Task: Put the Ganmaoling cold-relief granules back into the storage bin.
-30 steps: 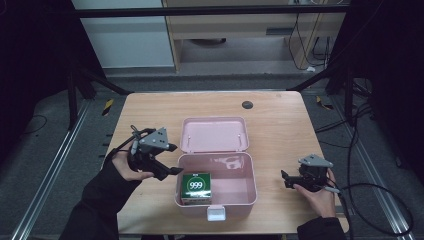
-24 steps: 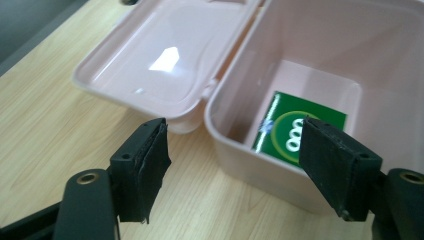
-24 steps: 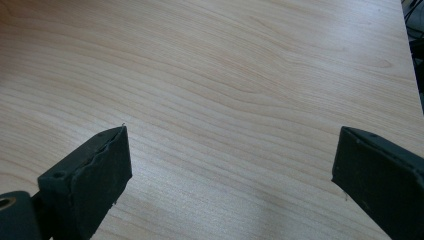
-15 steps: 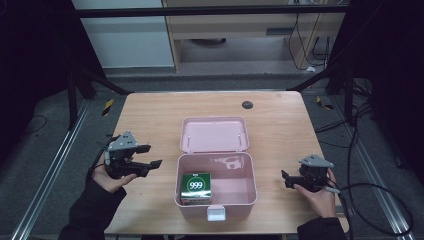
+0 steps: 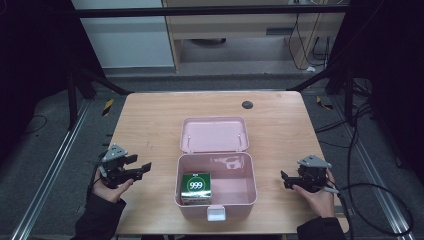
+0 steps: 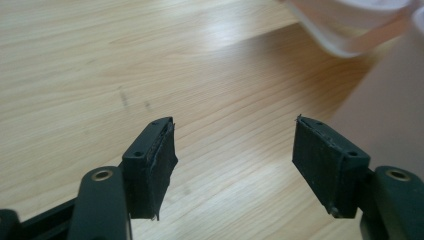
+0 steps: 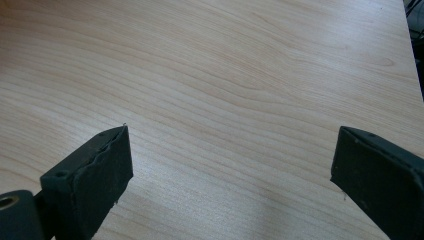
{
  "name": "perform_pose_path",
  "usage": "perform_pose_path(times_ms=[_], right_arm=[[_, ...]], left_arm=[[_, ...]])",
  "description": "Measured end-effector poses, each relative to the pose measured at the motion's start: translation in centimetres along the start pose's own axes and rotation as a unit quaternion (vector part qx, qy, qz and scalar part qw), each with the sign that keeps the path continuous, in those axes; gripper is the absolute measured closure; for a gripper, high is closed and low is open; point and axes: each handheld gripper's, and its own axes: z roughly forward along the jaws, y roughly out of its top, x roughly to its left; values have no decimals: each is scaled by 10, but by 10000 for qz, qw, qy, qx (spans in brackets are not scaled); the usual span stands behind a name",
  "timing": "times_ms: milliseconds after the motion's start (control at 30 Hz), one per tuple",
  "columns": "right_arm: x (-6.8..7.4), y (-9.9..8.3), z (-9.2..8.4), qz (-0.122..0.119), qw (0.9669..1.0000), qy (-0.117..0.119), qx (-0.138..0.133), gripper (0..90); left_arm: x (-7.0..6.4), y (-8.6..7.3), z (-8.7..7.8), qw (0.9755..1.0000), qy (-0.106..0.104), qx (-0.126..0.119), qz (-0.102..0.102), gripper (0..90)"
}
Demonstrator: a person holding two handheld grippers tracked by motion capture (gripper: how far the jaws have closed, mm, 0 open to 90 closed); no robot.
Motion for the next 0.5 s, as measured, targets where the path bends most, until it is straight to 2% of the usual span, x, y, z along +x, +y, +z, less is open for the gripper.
perform_pose_path(times_ms=[100, 267, 400, 500], right_arm=[[0, 0, 1, -5, 10000, -24, 66, 29], [2, -1, 4, -34, 9999, -60, 139, 23], [0, -1, 3, -22, 9999, -97, 139, 21], [-1, -1, 3, -16, 9998, -111, 144, 21]], left_arm=[[6, -9, 5, 9997, 195, 12, -175, 293], [16, -21, 14, 9979, 566, 137, -274, 261], [24, -30, 20, 9946, 904, 290, -416, 237], [30, -34, 22, 9926, 1040, 349, -521, 230]])
